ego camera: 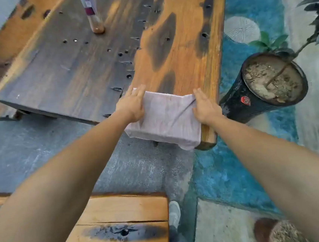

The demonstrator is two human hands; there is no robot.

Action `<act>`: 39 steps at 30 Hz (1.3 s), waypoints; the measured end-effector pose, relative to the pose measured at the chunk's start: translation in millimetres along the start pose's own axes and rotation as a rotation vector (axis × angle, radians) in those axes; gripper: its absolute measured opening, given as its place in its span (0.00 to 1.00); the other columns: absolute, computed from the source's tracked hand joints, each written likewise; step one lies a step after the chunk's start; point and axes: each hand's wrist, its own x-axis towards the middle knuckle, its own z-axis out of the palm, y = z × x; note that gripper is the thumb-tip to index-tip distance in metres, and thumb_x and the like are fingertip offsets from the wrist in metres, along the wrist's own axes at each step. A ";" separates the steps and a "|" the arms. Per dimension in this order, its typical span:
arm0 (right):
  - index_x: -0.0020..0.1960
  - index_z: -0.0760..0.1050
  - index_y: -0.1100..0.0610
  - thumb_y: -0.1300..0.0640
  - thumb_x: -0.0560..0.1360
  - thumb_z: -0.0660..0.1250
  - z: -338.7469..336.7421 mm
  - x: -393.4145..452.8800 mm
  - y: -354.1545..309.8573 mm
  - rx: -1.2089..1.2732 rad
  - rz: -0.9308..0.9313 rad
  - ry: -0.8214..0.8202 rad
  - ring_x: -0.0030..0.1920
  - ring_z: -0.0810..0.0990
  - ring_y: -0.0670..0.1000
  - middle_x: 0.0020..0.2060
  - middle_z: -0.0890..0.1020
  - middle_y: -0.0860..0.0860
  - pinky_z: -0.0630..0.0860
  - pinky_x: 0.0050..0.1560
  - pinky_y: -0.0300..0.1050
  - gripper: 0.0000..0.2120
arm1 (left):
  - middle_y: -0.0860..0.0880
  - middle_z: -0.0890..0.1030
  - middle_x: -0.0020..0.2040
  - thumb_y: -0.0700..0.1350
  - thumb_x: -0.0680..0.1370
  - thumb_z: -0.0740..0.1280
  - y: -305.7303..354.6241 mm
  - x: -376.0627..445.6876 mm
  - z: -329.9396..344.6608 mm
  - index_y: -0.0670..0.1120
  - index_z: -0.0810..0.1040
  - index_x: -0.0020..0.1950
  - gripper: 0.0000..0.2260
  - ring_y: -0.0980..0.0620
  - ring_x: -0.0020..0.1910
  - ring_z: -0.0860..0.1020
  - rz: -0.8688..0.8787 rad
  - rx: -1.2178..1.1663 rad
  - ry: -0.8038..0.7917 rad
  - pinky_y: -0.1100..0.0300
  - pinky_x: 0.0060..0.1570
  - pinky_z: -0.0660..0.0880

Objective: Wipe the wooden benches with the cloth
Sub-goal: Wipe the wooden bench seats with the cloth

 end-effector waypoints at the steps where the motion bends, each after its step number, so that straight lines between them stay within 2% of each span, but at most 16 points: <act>1: 0.82 0.47 0.46 0.59 0.83 0.52 0.3 9.0 1.3 -0.023 -0.004 0.034 0.76 0.66 0.58 0.82 0.53 0.45 0.69 0.71 0.57 0.30 | 0.53 0.51 0.83 0.38 0.80 0.56 4.3 9.3 3.6 0.51 0.46 0.82 0.33 0.48 0.82 0.45 0.010 0.028 -0.023 0.42 0.72 0.66; 3: 0.81 0.50 0.45 0.59 0.83 0.53 -0.1 19.7 2.2 -0.052 -0.012 0.069 0.72 0.70 0.59 0.79 0.62 0.49 0.71 0.65 0.57 0.30 | 0.57 0.45 0.83 0.36 0.79 0.56 7.0 22.5 8.3 0.54 0.43 0.82 0.37 0.48 0.82 0.45 -0.002 0.055 -0.056 0.42 0.71 0.66; 5: 0.75 0.63 0.50 0.62 0.82 0.54 1.4 23.3 1.5 -0.050 -0.014 0.093 0.66 0.74 0.61 0.70 0.70 0.54 0.72 0.55 0.55 0.23 | 0.55 0.46 0.83 0.36 0.79 0.58 8.4 31.6 12.3 0.53 0.42 0.82 0.38 0.44 0.81 0.48 -0.033 0.061 -0.120 0.42 0.71 0.67; 7: 0.65 0.69 0.55 0.64 0.81 0.53 11.2 14.2 2.2 -0.067 0.004 0.118 0.60 0.76 0.63 0.65 0.72 0.57 0.69 0.49 0.54 0.15 | 0.48 0.56 0.81 0.39 0.79 0.60 8.1 34.5 20.5 0.50 0.50 0.82 0.34 0.40 0.78 0.56 -0.075 0.101 -0.122 0.41 0.68 0.68; 10: 0.64 0.67 0.56 0.64 0.81 0.52 25.0 -8.9 1.5 -0.046 0.069 0.142 0.60 0.76 0.65 0.66 0.71 0.60 0.69 0.52 0.57 0.15 | 0.41 0.72 0.68 0.46 0.80 0.61 9.5 27.8 20.7 0.45 0.69 0.69 0.17 0.39 0.69 0.65 -0.115 0.194 -0.050 0.42 0.63 0.68; 13: 0.61 0.70 0.57 0.66 0.80 0.57 32.4 -36.2 0.0 -0.063 0.077 0.216 0.57 0.78 0.65 0.61 0.74 0.59 0.68 0.47 0.54 0.12 | 0.41 0.78 0.58 0.46 0.76 0.66 1.1 7.3 17.0 0.46 0.78 0.56 0.09 0.39 0.66 0.66 -0.125 0.238 -0.062 0.44 0.62 0.65; 16: 0.60 0.73 0.57 0.63 0.78 0.63 36.8 -69.8 -5.2 -0.098 0.080 0.210 0.55 0.80 0.64 0.59 0.77 0.58 0.73 0.47 0.53 0.10 | 0.42 0.81 0.51 0.42 0.73 0.69 -19.0 -29.9 19.7 0.49 0.81 0.50 0.07 0.40 0.65 0.68 -0.123 0.192 -0.070 0.44 0.62 0.65; 20: 0.57 0.76 0.54 0.59 0.78 0.66 49.7 -132.3 -19.9 -0.090 0.084 0.197 0.53 0.81 0.65 0.53 0.81 0.59 0.74 0.45 0.53 0.09 | 0.41 0.81 0.50 0.46 0.72 0.73 -44.0 -100.9 29.1 0.49 0.83 0.51 0.08 0.40 0.63 0.72 -0.007 0.107 -0.099 0.46 0.60 0.72; 23: 0.52 0.77 0.52 0.58 0.78 0.66 68.7 -187.4 -28.2 -0.060 0.063 0.202 0.51 0.80 0.65 0.51 0.81 0.58 0.75 0.43 0.54 0.04 | 0.41 0.83 0.46 0.45 0.73 0.74 -60.4 -153.4 37.1 0.47 0.81 0.46 0.04 0.39 0.55 0.77 0.042 0.006 -0.119 0.47 0.51 0.78; 25: 0.50 0.77 0.52 0.57 0.78 0.67 85.9 -224.2 -30.7 -0.029 0.063 0.198 0.51 0.80 0.65 0.51 0.80 0.57 0.74 0.42 0.54 0.02 | 0.46 0.82 0.39 0.46 0.72 0.76 -73.4 -188.4 44.0 0.48 0.78 0.39 0.08 0.41 0.45 0.80 0.053 -0.030 -0.137 0.51 0.42 0.76; 27: 0.50 0.78 0.52 0.57 0.77 0.69 105.1 -264.3 -34.2 0.016 0.076 0.177 0.51 0.79 0.65 0.50 0.80 0.56 0.73 0.42 0.53 0.02 | 0.51 0.77 0.34 0.49 0.71 0.77 -87.3 -228.2 51.4 0.50 0.75 0.36 0.12 0.44 0.39 0.78 0.081 -0.069 -0.160 0.56 0.37 0.70; 30: 0.48 0.80 0.50 0.56 0.76 0.70 131.3 -309.9 -35.4 0.057 0.089 0.139 0.50 0.80 0.63 0.48 0.80 0.55 0.73 0.42 0.51 0.02 | 0.49 0.79 0.39 0.43 0.72 0.73 -102.0 -275.3 64.2 0.47 0.80 0.42 0.03 0.41 0.44 0.80 0.163 -0.055 -0.161 0.56 0.38 0.69; 34: 0.49 0.82 0.51 0.55 0.75 0.71 167.4 -373.5 -39.5 0.129 0.091 0.104 0.50 0.81 0.62 0.47 0.83 0.56 0.74 0.44 0.51 0.03 | 0.42 0.84 0.46 0.43 0.72 0.75 -118.1 -345.8 86.5 0.44 0.83 0.47 0.05 0.41 0.48 0.81 0.154 -0.129 -0.231 0.49 0.47 0.77; 37: 0.47 0.82 0.54 0.53 0.75 0.71 197.0 -424.5 -40.3 0.159 0.092 0.059 0.49 0.81 0.61 0.46 0.84 0.57 0.72 0.43 0.49 0.05 | 0.44 0.83 0.38 0.45 0.71 0.78 -126.8 -401.9 106.3 0.43 0.82 0.40 0.08 0.45 0.42 0.81 0.150 -0.172 -0.333 0.52 0.44 0.75; 39: 0.46 0.82 0.54 0.53 0.75 0.70 216.5 -460.7 -39.6 0.164 0.087 0.018 0.48 0.81 0.61 0.44 0.84 0.56 0.76 0.43 0.50 0.05 | 0.50 0.77 0.30 0.45 0.70 0.79 -131.3 -442.8 121.6 0.47 0.77 0.32 0.12 0.48 0.37 0.77 0.138 -0.215 -0.356 0.54 0.40 0.71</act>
